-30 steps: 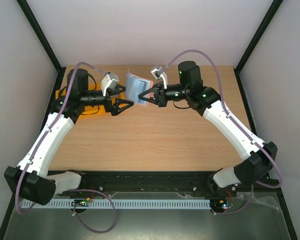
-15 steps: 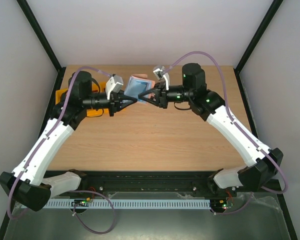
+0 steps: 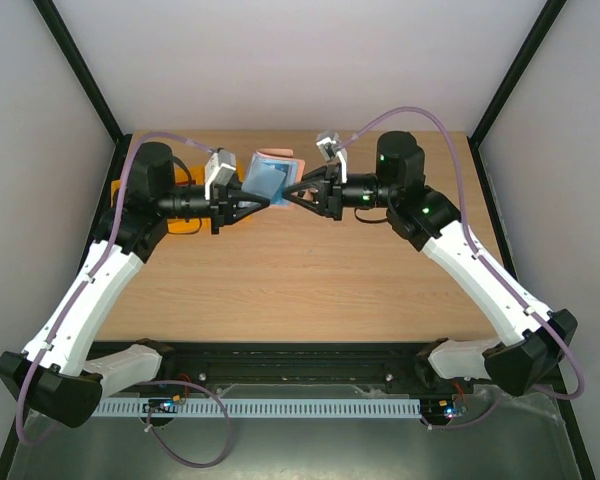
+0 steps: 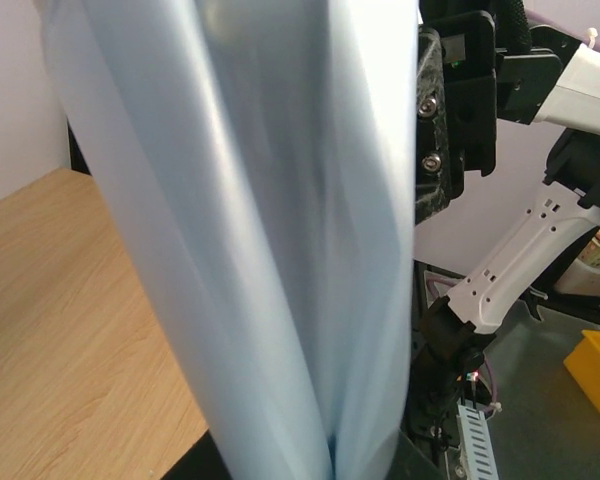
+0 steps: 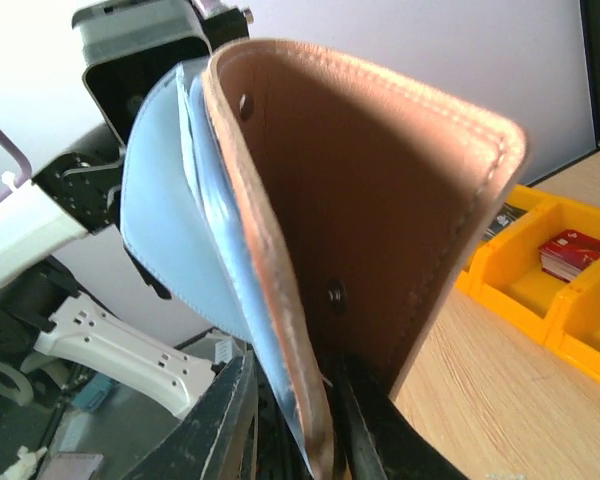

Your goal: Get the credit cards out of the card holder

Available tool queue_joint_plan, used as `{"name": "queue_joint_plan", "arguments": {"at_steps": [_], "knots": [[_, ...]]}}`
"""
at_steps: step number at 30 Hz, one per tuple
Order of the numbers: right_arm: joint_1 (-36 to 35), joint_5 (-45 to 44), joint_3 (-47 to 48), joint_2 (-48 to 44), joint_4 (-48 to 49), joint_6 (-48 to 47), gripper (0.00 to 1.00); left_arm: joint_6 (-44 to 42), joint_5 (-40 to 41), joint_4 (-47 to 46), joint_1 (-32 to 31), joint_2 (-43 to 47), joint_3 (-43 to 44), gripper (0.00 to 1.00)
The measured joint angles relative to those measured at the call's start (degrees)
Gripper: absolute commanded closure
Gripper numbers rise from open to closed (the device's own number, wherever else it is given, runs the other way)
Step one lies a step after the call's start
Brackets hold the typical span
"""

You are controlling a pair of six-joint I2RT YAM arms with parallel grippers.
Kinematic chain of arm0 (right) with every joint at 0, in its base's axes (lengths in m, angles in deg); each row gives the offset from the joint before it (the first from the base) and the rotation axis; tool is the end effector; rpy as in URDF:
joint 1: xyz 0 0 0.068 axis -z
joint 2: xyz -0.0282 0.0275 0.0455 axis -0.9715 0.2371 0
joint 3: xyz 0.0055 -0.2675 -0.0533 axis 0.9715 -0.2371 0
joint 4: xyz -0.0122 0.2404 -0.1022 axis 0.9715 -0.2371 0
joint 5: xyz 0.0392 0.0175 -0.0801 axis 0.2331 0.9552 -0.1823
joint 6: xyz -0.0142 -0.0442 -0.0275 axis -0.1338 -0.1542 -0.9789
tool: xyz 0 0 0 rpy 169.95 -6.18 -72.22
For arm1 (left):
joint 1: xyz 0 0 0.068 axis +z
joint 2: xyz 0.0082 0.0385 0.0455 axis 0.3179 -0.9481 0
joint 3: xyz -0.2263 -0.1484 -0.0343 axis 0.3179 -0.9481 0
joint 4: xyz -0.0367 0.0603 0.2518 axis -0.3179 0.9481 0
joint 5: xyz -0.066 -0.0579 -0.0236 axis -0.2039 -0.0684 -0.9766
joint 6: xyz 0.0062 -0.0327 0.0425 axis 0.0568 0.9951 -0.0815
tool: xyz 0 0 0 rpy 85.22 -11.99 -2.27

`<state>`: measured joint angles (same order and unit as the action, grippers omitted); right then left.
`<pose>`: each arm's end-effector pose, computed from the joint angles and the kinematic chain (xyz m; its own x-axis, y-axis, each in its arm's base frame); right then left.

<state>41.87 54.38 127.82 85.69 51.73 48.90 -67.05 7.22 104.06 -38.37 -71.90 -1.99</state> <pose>0.2122 0.1828 0.4356 -0.3888 -0.0832 -0.9176 -0.9182 -0.0464 0.3933 0.2094 -0.1084 0.4200 -0.1591 0.0629 -0.9853 0.9742 0.1720 -0.1464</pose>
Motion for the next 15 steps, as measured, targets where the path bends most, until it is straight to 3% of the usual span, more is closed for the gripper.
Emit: {"name": "queue_joint_plan", "arguments": {"at_steps": [6, 7, 9, 10, 15], "knots": [[0.0, 0.3, -0.3, 0.3, 3.6, 3.5, 0.98, 0.3, -0.4, -1.0, 0.0, 0.0, 0.0, 0.96], [0.0, 0.4, -0.4, 0.4, 4.0, 3.6, 0.98, 0.5, -0.4, -1.0, 0.0, 0.0, 0.0, 0.88], [0.0, 0.5, -0.4, 0.5, 4.4, 4.5, 0.98, 1.3, 0.0, -1.4, 0.0, 0.0, 0.0, 0.45], [0.1, 0.5, -0.4, 0.6, 4.5, 4.7, 0.98, 1.4, 0.6, -1.7, -0.1, 0.0, 0.0, 0.36], [0.0, -2.5, 0.6, 1.2, 3.1, 5.2, 0.98, 3.3, 13.6, -1.9, -0.2, 0.1, 0.0, 0.17]]}}
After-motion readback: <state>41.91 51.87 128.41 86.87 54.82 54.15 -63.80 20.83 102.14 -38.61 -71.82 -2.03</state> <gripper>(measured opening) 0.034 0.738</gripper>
